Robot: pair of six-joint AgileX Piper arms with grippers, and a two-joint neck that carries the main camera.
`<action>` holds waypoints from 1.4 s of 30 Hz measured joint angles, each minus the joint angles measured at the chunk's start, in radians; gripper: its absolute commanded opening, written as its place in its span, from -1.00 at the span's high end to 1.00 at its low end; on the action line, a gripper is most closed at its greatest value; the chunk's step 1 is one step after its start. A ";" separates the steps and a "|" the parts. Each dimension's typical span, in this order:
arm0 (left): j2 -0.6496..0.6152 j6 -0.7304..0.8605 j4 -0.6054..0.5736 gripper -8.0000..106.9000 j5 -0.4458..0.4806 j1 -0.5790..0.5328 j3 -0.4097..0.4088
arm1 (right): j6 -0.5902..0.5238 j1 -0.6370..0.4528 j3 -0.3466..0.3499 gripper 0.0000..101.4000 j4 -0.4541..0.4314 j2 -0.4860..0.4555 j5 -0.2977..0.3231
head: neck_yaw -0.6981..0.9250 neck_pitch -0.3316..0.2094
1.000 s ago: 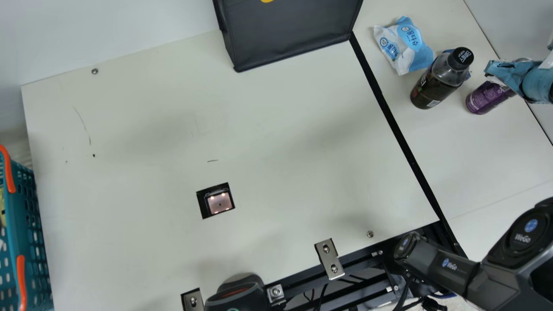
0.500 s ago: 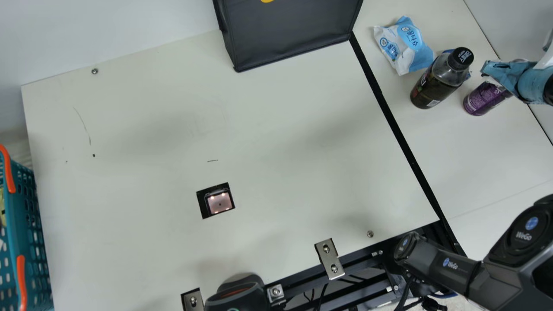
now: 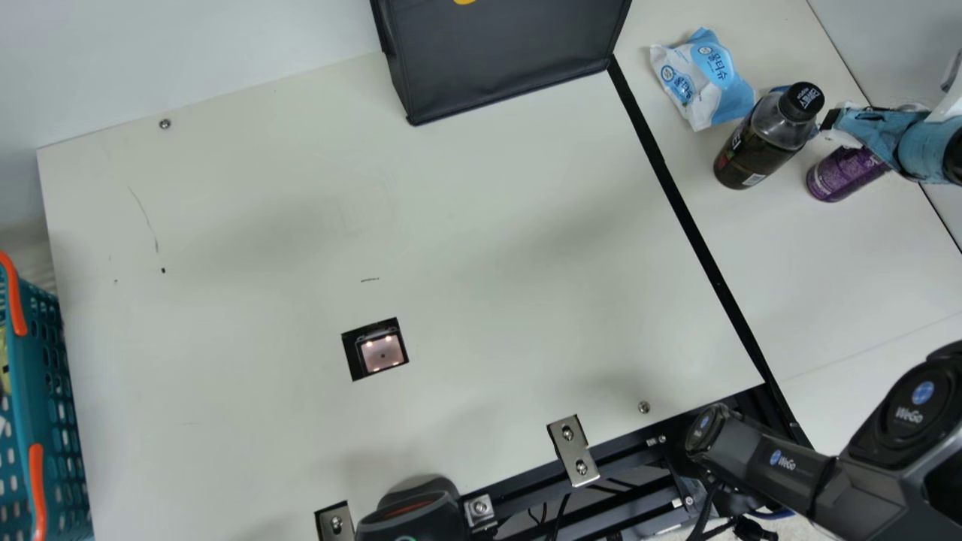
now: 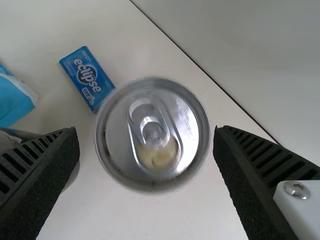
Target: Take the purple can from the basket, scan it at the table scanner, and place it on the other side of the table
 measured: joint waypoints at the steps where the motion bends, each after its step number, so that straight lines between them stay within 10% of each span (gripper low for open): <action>1: 0.000 0.000 0.000 -0.71 0.000 0.000 0.000 | 0.002 0.000 0.000 -0.87 -0.003 -0.003 0.000 | 0.000 0.002; 24: 0.000 0.000 0.000 -0.71 0.000 0.000 0.000 | 0.063 0.078 -0.099 -0.87 -0.093 -0.164 0.140 | 0.000 0.000; 42: 0.000 0.000 0.000 -0.71 0.000 0.000 0.000 | 0.120 0.367 -0.181 -0.87 -0.107 -0.314 0.292 | 0.000 0.002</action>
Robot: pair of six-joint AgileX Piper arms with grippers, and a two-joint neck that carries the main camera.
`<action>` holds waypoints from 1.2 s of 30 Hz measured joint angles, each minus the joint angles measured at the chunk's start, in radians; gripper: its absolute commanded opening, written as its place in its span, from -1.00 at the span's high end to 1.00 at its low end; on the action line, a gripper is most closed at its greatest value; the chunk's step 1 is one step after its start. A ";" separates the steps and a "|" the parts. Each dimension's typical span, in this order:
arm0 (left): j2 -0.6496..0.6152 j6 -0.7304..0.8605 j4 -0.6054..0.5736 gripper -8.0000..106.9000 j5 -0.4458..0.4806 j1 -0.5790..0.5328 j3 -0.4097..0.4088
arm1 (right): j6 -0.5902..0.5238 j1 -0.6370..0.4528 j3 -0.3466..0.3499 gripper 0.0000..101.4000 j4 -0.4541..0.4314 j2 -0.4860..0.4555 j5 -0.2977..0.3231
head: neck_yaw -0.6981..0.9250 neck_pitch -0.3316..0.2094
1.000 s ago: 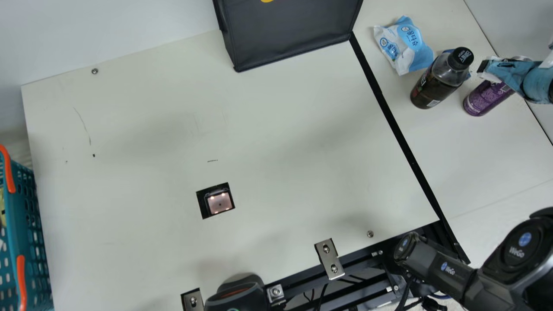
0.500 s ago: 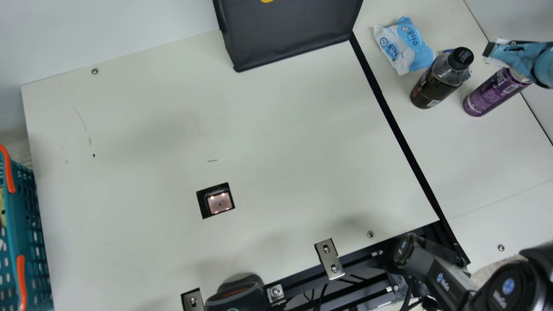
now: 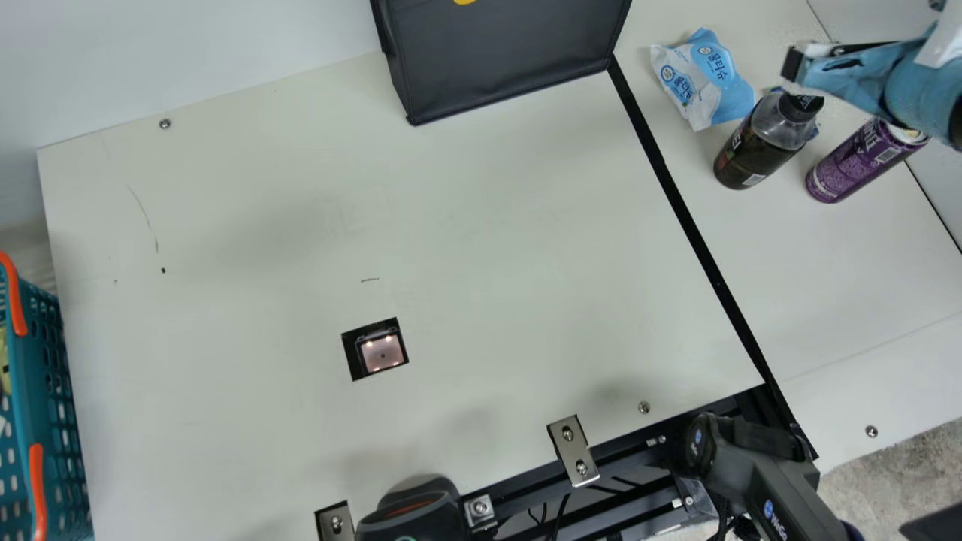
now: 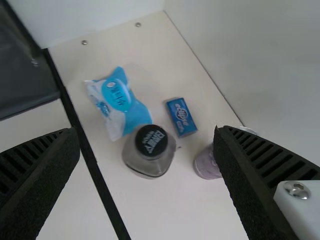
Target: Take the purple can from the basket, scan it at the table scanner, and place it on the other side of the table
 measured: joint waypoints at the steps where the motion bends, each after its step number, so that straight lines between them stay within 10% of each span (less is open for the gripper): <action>1: 0.000 0.000 0.000 -0.71 0.000 0.000 0.000 | 0.011 0.018 -0.001 -0.87 -0.005 -0.006 0.002 | 0.000 0.000; 23: 0.000 0.000 0.000 -0.71 0.000 0.000 0.000 | 0.319 0.603 0.006 -0.87 -0.188 -0.123 0.106 | 0.000 0.000; 36: -0.002 -0.019 0.031 -0.71 0.053 -0.041 -0.044 | 0.278 0.615 0.003 -0.87 -0.151 -0.176 0.159 | 0.049 0.000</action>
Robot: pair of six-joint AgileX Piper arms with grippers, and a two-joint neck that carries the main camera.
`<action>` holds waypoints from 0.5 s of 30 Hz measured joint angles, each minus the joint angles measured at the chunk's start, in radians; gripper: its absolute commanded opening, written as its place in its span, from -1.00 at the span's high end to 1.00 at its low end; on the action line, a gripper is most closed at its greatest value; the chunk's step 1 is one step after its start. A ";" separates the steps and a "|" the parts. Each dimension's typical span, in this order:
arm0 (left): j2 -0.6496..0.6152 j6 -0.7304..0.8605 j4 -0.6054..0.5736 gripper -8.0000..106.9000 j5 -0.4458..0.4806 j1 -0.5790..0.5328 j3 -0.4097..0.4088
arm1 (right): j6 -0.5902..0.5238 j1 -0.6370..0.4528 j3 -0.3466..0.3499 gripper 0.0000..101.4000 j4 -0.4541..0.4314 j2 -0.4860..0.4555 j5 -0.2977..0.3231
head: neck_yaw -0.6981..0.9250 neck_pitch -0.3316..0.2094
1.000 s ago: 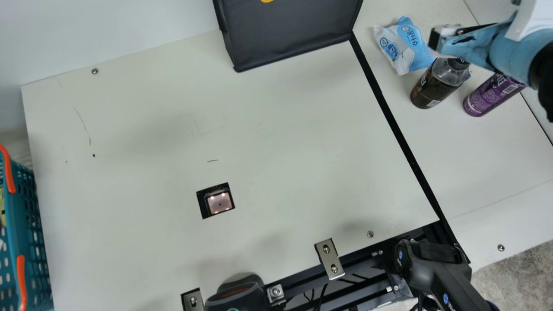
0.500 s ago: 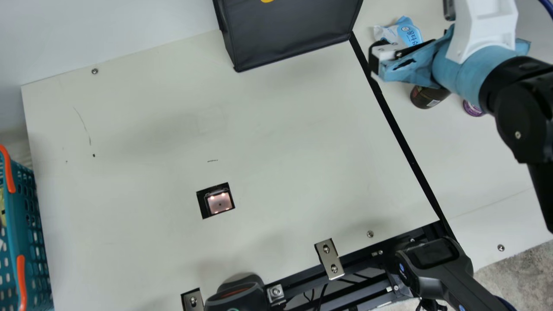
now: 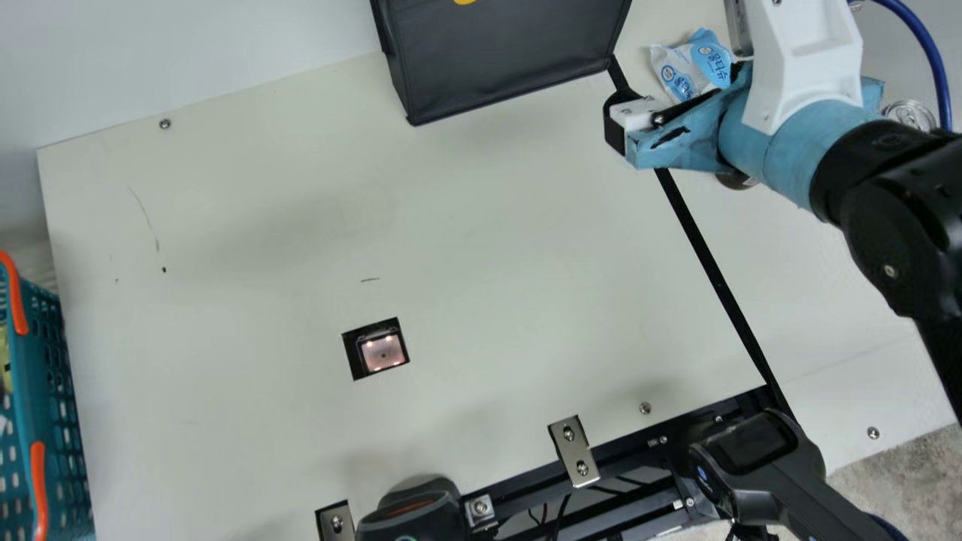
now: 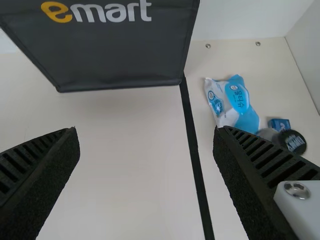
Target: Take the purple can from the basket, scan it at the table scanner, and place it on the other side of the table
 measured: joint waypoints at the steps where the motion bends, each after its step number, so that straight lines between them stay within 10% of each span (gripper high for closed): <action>1: -0.002 -0.004 0.009 -0.71 0.021 -0.011 -0.012 | -0.015 -0.005 -0.002 -0.87 0.014 -0.022 0.023 | 0.021 0.000; 15: -0.006 -0.053 0.088 -0.71 0.211 -0.120 -0.131 | -0.170 -0.052 -0.011 -0.87 0.153 -0.227 0.199 | 0.293 0.000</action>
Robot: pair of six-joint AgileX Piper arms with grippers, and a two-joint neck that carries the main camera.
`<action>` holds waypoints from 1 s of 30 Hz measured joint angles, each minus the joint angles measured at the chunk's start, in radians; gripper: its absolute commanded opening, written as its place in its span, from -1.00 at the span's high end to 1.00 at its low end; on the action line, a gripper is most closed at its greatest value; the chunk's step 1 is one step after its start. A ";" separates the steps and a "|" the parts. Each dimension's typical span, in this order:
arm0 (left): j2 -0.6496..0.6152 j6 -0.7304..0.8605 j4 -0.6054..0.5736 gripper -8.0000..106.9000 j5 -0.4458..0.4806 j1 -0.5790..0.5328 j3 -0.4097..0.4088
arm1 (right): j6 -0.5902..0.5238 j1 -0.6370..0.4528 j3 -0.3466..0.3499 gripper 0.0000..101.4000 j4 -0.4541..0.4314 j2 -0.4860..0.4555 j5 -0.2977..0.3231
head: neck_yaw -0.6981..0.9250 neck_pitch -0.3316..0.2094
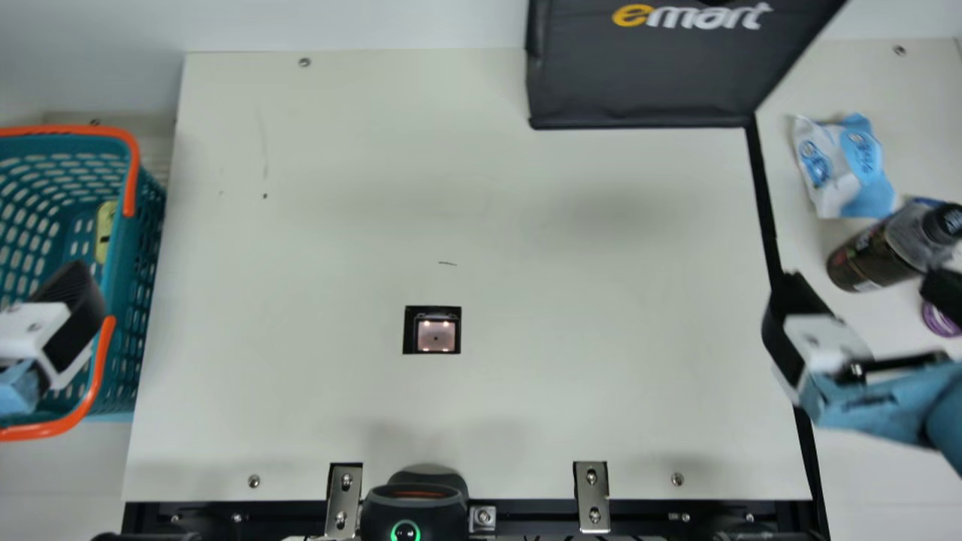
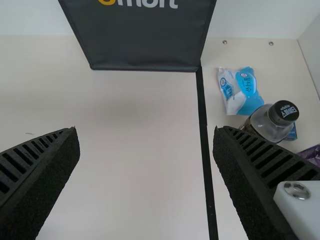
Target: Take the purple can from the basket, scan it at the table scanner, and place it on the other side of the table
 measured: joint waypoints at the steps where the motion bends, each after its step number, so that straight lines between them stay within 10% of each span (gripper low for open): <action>1: 0.000 0.000 0.000 -0.71 0.000 0.000 0.000 | 0.000 0.000 0.000 -0.87 0.000 0.000 0.000 | 0.002 0.000; 30: 0.000 0.000 0.000 -0.71 0.000 0.000 0.000 | 0.000 0.000 0.000 -0.87 0.000 0.000 0.000 | 0.003 0.000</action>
